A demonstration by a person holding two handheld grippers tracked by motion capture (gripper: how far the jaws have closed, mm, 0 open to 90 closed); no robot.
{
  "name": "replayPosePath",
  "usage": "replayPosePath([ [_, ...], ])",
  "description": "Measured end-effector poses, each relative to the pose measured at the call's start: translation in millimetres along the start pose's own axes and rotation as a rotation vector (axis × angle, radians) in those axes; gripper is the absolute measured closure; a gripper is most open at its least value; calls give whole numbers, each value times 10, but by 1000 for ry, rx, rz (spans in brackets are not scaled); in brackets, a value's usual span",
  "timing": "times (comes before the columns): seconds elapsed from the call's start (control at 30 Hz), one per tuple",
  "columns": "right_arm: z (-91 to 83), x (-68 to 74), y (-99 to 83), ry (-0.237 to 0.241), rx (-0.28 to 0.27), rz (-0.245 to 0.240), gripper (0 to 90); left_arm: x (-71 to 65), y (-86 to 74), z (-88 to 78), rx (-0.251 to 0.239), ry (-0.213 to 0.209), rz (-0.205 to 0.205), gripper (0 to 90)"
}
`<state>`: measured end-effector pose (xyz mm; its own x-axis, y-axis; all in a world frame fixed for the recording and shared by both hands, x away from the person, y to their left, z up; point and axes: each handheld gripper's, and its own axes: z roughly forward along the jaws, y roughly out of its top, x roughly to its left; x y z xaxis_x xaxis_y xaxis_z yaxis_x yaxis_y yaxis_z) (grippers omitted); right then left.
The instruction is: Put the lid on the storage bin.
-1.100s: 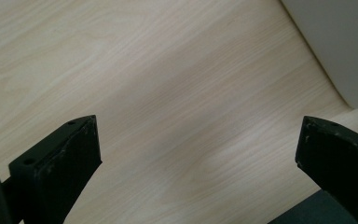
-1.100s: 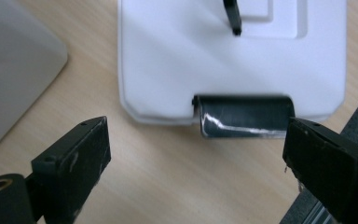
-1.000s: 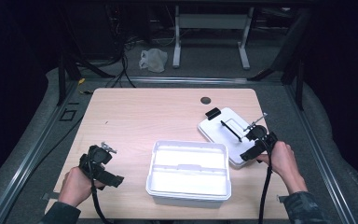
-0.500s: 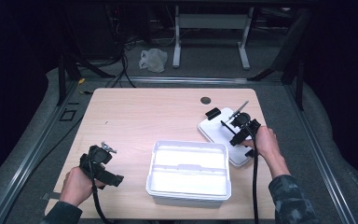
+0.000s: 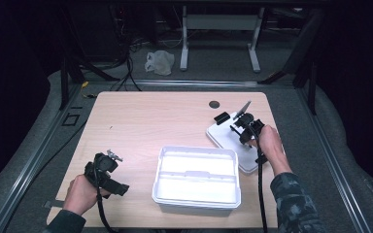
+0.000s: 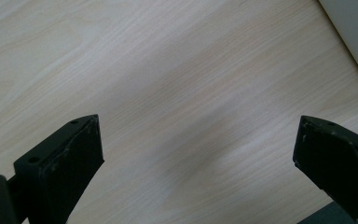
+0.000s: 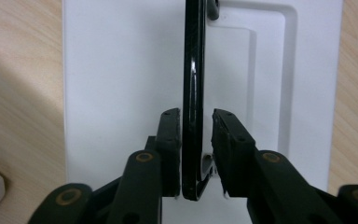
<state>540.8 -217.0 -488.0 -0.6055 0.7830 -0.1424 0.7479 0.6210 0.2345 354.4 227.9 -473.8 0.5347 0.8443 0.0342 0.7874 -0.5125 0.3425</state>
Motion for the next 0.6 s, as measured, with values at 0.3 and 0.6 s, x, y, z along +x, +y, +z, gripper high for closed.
replayPosePath([
  [0.3, 43, -53, -11, -39, 13, 14, 842, -34, 9, 13, 5, 3, 11, 17],
  [0.6, 14, -106, -64, -18, -4, 19, 845, -22, 4, 37, 18, 5, 9, 5],
])
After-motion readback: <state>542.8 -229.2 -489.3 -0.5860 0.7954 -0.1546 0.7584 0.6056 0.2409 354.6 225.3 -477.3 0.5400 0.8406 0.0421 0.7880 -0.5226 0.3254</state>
